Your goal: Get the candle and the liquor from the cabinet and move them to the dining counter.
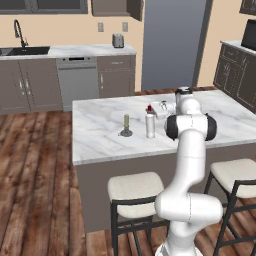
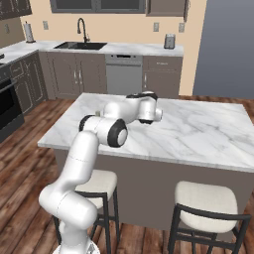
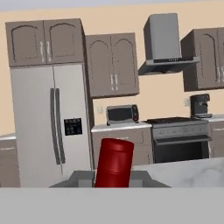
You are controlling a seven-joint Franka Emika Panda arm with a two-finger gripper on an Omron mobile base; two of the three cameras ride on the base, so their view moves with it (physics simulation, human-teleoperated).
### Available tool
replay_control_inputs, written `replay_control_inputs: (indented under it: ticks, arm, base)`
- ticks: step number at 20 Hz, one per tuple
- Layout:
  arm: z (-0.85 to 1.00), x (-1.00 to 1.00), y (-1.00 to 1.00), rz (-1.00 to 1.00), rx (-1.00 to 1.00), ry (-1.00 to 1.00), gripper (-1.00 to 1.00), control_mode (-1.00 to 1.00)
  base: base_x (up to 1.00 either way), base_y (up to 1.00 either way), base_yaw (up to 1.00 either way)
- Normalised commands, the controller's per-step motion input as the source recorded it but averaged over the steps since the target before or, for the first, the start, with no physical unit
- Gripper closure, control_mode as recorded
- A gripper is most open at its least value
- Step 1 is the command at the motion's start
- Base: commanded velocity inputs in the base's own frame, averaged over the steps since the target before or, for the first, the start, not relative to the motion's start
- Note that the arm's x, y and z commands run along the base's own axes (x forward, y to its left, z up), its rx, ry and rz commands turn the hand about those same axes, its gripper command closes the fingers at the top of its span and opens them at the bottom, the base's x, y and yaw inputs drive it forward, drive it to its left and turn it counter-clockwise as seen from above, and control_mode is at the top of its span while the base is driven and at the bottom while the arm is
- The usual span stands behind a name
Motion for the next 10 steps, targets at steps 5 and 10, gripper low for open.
replay_control_inputs:
  ticks: [5,10]
  arm:
    - [-0.12,-0.09,0.12,-0.13,0.00,-0.06,1.00,-1.00]
    - [-0.19,-0.02,0.14,-0.10,0.00,-0.06,1.00,-1.00]
  base:
    - [0.00,0.00,0.00]
    - [0.00,0.00,0.00]
